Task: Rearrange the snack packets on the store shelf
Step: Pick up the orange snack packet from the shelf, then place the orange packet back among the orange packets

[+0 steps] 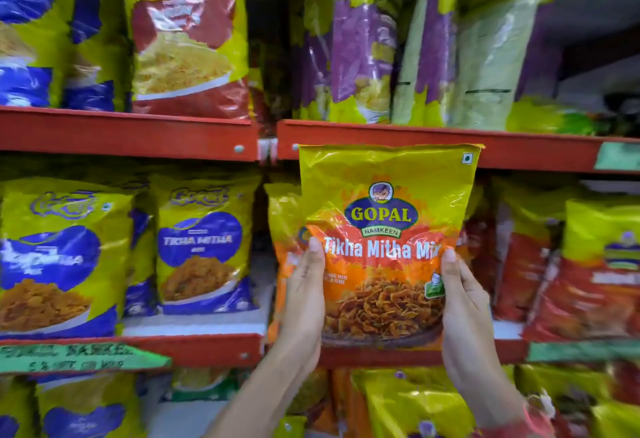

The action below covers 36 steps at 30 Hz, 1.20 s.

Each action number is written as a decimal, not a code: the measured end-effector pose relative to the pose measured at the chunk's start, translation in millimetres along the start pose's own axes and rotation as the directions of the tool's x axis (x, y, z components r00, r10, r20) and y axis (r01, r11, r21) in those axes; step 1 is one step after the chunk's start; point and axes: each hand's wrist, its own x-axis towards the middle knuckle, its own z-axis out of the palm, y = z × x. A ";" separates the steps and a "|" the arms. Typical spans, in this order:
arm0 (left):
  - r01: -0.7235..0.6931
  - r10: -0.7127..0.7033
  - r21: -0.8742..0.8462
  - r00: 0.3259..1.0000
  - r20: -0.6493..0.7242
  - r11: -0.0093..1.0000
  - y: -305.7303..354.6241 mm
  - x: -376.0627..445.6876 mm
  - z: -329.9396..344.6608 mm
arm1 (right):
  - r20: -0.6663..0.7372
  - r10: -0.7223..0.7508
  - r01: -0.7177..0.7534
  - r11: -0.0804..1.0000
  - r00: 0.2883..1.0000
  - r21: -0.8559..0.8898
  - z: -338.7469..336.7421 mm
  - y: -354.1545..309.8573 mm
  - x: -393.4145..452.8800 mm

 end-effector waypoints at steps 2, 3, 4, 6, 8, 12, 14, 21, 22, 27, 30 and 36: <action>-0.009 0.009 0.014 1.000 0.004 1.000 -12.9 7.3 29.2 | -0.023 0.004 -0.004 1.000 1.000 0.000 -21.5 -4.8 21.4; -0.011 0.011 0.013 1.000 0.014 1.000 -21.4 11.5 45.9 | -0.034 0.002 -0.003 1.000 0.999 -0.005 -35.6 -7.1 33.0; -0.014 0.013 0.013 1.000 0.023 1.000 -28.7 15.8 59.5 | -0.053 0.005 -0.006 1.000 0.999 -0.007 -45.7 -8.0 43.2; -0.006 0.005 0.027 0.999 0.045 1.000 -41.4 23.9 83.9 | -0.083 0.018 -0.021 0.999 0.996 -0.029 -65.5 -4.7 63.3; 0.020 -0.021 0.038 0.999 0.039 0.999 -56.5 32.5 99.5 | -0.079 0.023 -0.025 0.999 0.997 -0.023 -80.4 4.2 80.4; 0.058 -0.060 0.066 0.998 0.019 0.996 -76.4 42.7 114.1 | -0.025 0.081 -0.082 0.997 0.996 -0.015 -96.0 18.1 103.5; 0.082 -0.082 0.064 0.997 -0.014 0.995 -85.0 45.4 116.7 | 0.005 0.137 -0.136 0.990 0.991 -0.044 -105.1 31.4 112.7; 0.118 -0.114 0.063 0.991 -0.065 0.991 -112.5 50.2 112.8 | -0.016 0.191 -0.192 0.973 0.981 -0.130 -112.8 55.2 122.0; 0.130 -0.126 0.060 0.990 -0.064 0.990 -111.4 50.3 113.3 | -0.024 0.172 -0.174 0.973 0.985 -0.151 -112.1 55.8 121.7; 0.143 -0.144 0.104 0.990 0.002 0.984 -104.1 41.5 97.5 | -0.107 0.008 -0.030 0.978 0.994 -0.205 -100.3 48.5 102.0; 0.123 -0.127 0.125 0.992 0.026 0.985 -91.6 25.7 79.4 | -0.163 -0.159 0.106 0.951 0.974 -0.291 -88.6 52.8 77.1; 0.088 -0.100 0.159 0.992 0.070 0.983 -64.2 -20.4 12.5 | -0.024 -0.273 0.259 0.933 0.962 -0.249 -34.1 58.8 -8.2</action>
